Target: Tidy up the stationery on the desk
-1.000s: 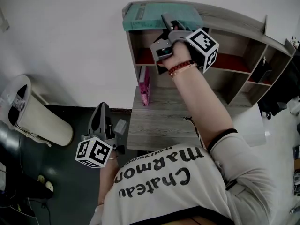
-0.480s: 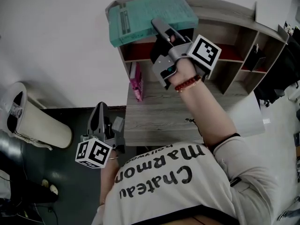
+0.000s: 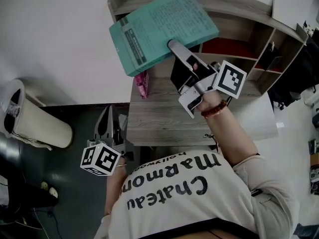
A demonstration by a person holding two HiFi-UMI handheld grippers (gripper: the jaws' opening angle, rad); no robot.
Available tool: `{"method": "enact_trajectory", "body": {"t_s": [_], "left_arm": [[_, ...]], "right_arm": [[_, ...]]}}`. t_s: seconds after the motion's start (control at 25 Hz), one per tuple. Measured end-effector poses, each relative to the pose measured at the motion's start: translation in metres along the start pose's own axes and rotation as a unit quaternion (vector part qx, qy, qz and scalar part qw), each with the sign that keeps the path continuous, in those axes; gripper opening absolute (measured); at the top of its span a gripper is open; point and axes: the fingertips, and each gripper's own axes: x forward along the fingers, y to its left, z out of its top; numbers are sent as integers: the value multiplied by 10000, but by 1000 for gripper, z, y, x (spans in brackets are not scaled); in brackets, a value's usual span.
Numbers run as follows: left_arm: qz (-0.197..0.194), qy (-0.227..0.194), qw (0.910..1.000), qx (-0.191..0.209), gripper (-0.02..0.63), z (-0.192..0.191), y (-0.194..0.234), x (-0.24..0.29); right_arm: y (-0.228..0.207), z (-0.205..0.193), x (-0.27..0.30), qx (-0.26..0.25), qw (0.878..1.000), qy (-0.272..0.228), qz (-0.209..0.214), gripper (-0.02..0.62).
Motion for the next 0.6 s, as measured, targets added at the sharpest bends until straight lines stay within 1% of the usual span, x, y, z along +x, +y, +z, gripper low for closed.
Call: {"method": "enact_trajectory", "body": {"t_s": [0.08, 0.2, 0.28, 0.48, 0.6], "left_arm": [[53, 55, 10000, -31, 15, -5, 0, -3], [112, 90, 9999, -54, 15, -9, 0, -9], [171, 113, 9998, -73, 15, -13, 2, -13], [386, 262, 9988, -146, 17, -28, 13, -25], [451, 323, 9983, -176, 15, -32, 21, -30]], "right_arm": [[-10, -13, -10, -39, 9998, 180, -58, 189], [-29, -39, -26, 129, 9986, 451, -226, 187], [-44, -60, -39, 310, 9968, 629, -393, 187], [-81, -113, -68, 548, 9885, 1109, -866, 186], [-100, -134, -79, 566, 9835, 1280, -1143, 186]]}}
